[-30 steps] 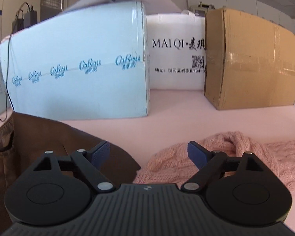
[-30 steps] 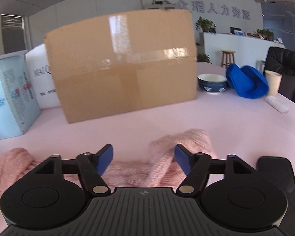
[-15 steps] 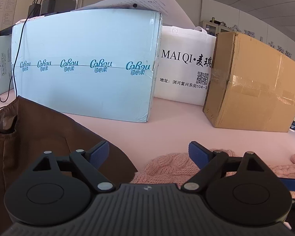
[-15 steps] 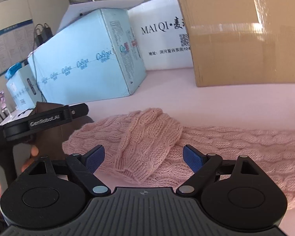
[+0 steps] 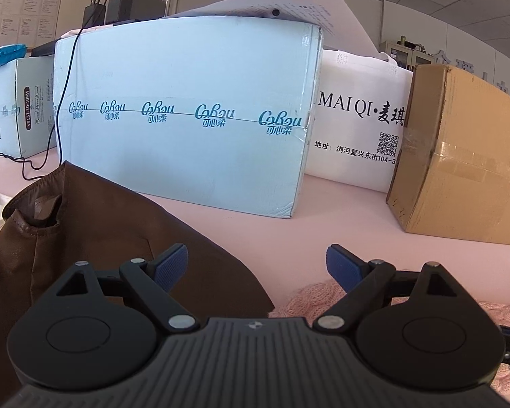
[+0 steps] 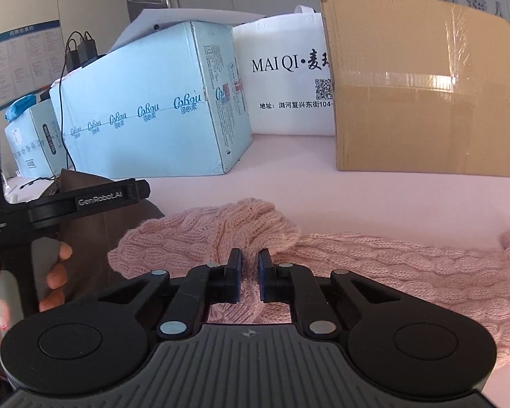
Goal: Fold clothes
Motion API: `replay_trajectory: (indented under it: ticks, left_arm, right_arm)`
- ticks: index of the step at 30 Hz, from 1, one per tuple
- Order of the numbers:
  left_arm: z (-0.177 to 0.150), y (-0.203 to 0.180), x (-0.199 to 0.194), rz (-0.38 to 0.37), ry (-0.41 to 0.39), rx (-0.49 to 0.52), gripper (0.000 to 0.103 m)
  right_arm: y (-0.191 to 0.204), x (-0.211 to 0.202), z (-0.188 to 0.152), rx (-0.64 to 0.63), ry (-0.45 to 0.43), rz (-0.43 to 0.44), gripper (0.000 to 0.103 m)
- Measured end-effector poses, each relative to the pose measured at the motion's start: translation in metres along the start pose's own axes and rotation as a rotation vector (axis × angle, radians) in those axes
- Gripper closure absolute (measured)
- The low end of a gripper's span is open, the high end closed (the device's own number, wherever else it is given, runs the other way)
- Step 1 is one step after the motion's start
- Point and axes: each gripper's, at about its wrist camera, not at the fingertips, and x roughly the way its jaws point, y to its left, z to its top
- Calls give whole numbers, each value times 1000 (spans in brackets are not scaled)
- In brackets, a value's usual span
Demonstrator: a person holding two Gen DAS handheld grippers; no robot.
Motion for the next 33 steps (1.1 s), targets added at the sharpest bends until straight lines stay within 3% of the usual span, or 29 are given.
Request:
replay_trajectory:
  ticks: [4,9,14,16,20,25,33]
  left_arm:
    - [2,4,-3,18,-22,6,15]
    - [8,17,-10,47,-54,-45,15]
    - [11,34,-12,-27,-18,-136,15]
    - [10,35,-12,-24,-17,-148,15]
    - [6,32,-9,-25,7,-125,15]
    - [0,21,-10,-21,10,-62,15]
    - [-10,-9,-19,19,-68,139,15]
  right_arm:
    - [13,-57,-4,-43,-40,80,95]
    - [20,-105,-30,-84,8,159,95]
    - [31,-131,-64,-85,99,240,95]
    - [35,-135,-75,-90,131,267,95]
    - [43,-138,-94,-98,198,302,95]
    - [44,-124,-105,-103,245,267,95]
    - [22,-120,-50,15,158,281,94]
